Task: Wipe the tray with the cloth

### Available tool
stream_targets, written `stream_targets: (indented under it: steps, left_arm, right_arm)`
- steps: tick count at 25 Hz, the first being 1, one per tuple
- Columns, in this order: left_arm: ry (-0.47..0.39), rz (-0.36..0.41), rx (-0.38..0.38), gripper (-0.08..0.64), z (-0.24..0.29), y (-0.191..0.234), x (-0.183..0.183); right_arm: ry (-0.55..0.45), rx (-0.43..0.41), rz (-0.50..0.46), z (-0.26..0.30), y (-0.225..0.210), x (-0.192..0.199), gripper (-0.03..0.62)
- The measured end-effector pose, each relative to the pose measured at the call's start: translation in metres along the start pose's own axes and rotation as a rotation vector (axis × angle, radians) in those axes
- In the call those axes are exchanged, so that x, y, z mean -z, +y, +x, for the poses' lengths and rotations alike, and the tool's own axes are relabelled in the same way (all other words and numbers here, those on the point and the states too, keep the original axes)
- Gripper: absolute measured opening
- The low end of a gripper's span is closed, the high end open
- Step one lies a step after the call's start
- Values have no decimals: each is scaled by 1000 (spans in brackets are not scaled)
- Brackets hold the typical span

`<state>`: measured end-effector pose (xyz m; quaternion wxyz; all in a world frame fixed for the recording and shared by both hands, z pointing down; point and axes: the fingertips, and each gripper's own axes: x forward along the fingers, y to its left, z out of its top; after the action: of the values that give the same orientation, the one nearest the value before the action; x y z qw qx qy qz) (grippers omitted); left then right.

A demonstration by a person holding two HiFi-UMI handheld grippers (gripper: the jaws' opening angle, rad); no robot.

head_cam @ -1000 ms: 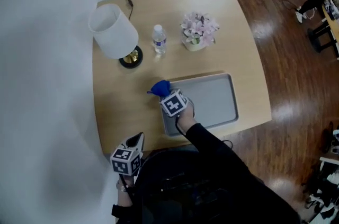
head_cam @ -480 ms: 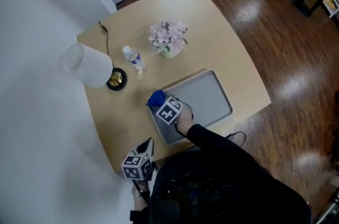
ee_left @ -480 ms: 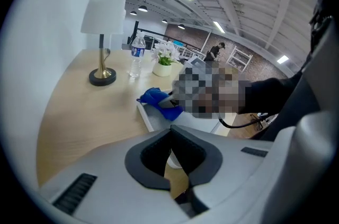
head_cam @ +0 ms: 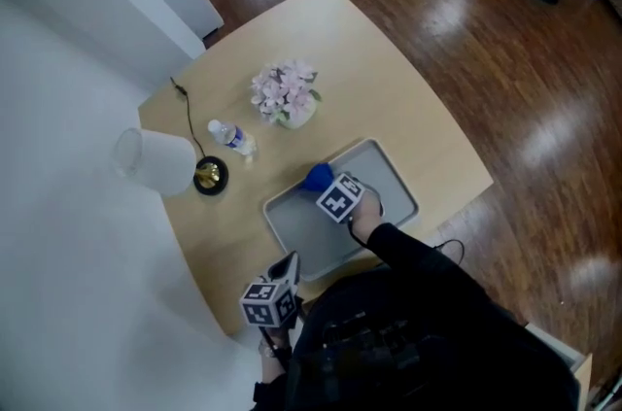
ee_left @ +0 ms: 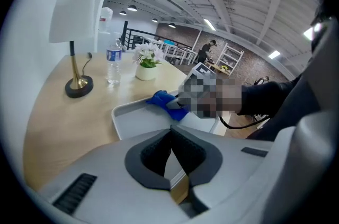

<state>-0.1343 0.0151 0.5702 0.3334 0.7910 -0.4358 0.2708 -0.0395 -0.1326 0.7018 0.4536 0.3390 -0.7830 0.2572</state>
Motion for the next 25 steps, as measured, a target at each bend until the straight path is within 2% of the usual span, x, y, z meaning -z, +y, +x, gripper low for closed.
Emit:
stream_targets:
  steps: [8, 12, 17, 19, 21, 23, 25]
  left_arm:
    - [9, 54, 51, 0, 28, -33, -22]
    - [-8, 71, 51, 0, 29, -36, -26]
    - [-11, 46, 24, 0, 13, -22, -18]
    - [-25, 36, 3, 0, 1, -8, -16]
    - [-43, 10, -18, 0, -9, 5, -11]
    - [-55, -33, -38, 0, -18, 15, -3]
    - [-59, -67, -61, 0, -25, 27, 8]
  right_arm:
    - [-11, 117, 91, -32, -91, 29, 109]
    - [27, 156, 137, -36, -113, 46, 109]
    - [40, 220, 186, -46, -134, 51, 109]
    - [32, 227, 215, -58, -129, 49, 109]
    - [-24, 143, 241, -66, -100, 37, 109]
    - [-91, 64, 210, -70, -61, 17, 109]
    - [-111, -3, 153, -65, -14, 5, 109]
